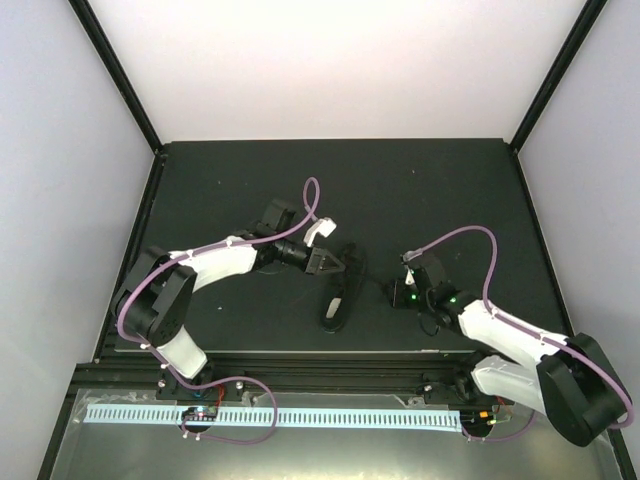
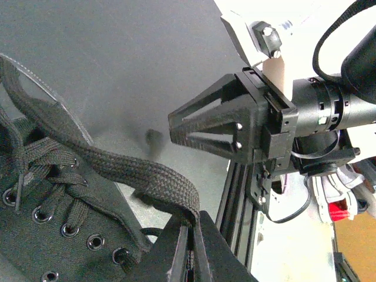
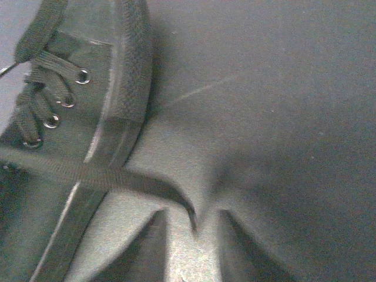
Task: Tie the shoes
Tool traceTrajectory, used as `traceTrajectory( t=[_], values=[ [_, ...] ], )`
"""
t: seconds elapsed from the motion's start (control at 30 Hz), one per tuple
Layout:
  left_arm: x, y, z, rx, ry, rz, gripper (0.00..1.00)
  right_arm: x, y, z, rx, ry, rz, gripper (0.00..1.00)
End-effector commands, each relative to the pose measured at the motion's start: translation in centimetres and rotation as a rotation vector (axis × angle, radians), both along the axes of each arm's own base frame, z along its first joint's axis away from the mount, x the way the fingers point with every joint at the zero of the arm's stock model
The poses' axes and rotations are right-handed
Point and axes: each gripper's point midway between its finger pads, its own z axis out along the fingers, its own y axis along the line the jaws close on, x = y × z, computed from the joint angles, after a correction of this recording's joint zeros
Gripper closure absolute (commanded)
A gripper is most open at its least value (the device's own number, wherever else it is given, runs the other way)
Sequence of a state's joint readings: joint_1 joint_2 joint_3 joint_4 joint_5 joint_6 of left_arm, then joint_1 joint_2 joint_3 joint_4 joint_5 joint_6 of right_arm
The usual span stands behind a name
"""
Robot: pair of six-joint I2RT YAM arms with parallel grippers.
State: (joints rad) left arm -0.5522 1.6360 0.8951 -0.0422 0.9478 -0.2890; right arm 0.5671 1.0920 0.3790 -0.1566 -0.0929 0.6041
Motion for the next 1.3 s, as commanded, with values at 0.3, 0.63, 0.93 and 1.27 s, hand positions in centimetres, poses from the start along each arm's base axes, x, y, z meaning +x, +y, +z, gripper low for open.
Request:
traceTrajectory(
  t=[0.3,0.63,0.93,1.27],
  values=[
    [-0.4,-0.6,2.1,-0.043,-0.038,-0.064,0.99,2.3,7.5,14.5,0.274,-0.537,0.413,0.00],
    [-1.0,-0.4,2.4,-0.044,-0.028,-0.078,0.98,4.4,12.8,16.1,0.388,-0.536,0.669,0.00],
    [-0.5,-0.7,3.4,-0.067,-0.039,-0.053,0.98,2.5,14.1,12.6,0.496,-0.365,0.765,0.00],
    [0.1,-1.0,3.8,-0.088,-0.049,-0.034,0.98,0.3,13.5,9.5,0.546,-0.257,0.735,0.00]
  ],
)
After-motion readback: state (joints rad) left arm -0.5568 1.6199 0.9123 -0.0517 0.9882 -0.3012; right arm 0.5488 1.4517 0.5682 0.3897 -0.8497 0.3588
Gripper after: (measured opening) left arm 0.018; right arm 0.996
